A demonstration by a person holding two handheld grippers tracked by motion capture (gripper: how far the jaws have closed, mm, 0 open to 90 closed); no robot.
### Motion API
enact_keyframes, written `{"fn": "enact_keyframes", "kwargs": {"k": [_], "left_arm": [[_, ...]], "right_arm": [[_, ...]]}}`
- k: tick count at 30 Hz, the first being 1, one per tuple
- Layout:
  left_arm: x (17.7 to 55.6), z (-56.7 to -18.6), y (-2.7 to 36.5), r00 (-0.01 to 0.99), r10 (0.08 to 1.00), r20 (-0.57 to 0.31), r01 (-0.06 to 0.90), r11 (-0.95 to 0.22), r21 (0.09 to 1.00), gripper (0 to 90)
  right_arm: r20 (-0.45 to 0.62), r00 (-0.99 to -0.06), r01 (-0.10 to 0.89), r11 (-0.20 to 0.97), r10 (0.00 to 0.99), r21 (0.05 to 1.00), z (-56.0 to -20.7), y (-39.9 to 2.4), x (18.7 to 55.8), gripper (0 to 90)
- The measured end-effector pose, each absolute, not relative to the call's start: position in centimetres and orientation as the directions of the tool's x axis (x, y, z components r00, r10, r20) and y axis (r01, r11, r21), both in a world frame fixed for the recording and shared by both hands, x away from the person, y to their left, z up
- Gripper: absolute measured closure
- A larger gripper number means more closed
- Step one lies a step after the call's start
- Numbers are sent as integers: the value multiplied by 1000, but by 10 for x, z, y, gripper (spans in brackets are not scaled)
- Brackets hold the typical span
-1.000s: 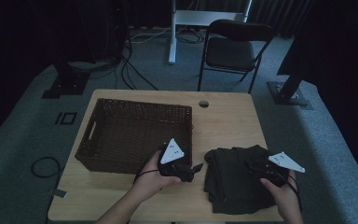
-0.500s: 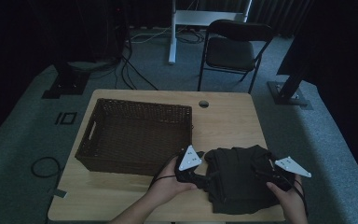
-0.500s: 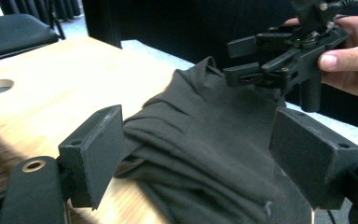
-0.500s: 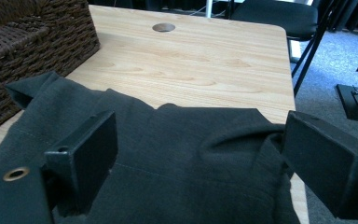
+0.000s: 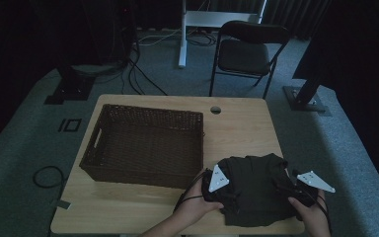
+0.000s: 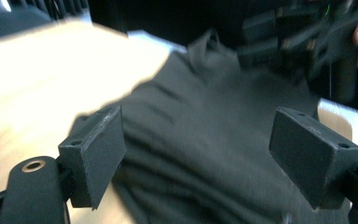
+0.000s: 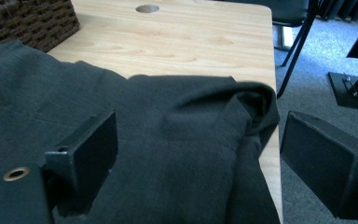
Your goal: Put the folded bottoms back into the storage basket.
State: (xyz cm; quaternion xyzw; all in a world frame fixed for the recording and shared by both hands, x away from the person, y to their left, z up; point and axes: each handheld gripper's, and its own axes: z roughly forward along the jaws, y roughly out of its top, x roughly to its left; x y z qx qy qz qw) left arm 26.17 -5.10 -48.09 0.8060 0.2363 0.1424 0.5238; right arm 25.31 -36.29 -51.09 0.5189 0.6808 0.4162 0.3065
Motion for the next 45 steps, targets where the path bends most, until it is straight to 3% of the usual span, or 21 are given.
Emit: {"fn": "enact_keyframes", "kwargs": {"k": [9, 12, 27, 38, 45], "left_arm": [[257, -490, -65, 863, 499, -84, 294, -358, 886, 189], [256, -495, -68, 861, 504, -62, 283, -376, 883, 189], [270, -534, -74, 784, 610, -110, 421, -394, 817, 173], [285, -549, -80, 737, 645, -203, 527, -360, 770, 100], [290, -549, -85, 741, 641, -201, 535, -381, 754, 94]], "right_arm": [[27, -274, 468, 109, 961, 877, -521, -365, 254, 109], [25, -274, 472, 112, 961, 874, -523, -364, 256, 109], [14, -273, 516, 134, 962, 846, -537, -365, 264, 109], [11, -282, 547, 151, 959, 824, -548, -361, 272, 109], [19, -288, 565, 154, 958, 811, -549, -361, 275, 109]]}}
